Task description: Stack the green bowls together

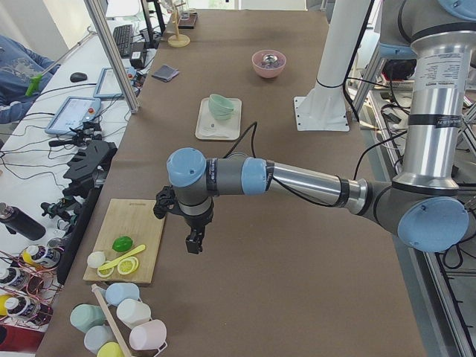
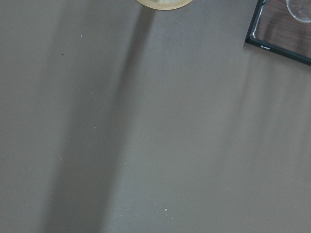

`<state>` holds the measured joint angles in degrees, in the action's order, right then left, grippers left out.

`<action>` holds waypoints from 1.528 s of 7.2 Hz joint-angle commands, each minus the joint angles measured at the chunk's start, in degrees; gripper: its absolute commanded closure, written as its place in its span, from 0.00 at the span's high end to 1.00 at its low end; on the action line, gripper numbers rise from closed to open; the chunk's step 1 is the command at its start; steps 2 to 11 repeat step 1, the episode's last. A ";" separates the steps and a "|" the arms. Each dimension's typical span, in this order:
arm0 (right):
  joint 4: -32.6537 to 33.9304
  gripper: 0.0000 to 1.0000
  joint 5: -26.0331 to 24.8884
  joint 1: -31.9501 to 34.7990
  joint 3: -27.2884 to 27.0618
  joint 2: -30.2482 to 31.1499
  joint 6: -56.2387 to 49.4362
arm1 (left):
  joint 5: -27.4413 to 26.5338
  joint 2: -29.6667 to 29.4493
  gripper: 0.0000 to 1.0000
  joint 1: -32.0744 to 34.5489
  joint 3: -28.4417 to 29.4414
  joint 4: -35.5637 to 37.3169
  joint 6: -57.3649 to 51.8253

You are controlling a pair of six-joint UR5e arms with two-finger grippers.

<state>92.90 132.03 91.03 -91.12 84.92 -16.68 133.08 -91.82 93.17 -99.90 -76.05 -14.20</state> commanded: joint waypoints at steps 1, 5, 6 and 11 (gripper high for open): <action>-0.09 1.00 -0.02 -0.41 -0.03 0.07 0.68 | -0.01 -0.02 0.98 -0.01 -0.21 0.02 -0.04; -0.09 1.00 -0.02 -0.41 -0.03 0.07 0.68 | -0.01 -0.02 0.98 -0.01 -0.21 0.02 -0.04; -0.09 1.00 -0.02 -0.41 -0.03 0.07 0.68 | -0.01 -0.02 0.98 -0.01 -0.21 0.02 -0.04; -0.09 1.00 -0.02 -0.41 -0.03 0.07 0.68 | -0.01 -0.02 0.98 -0.01 -0.21 0.02 -0.04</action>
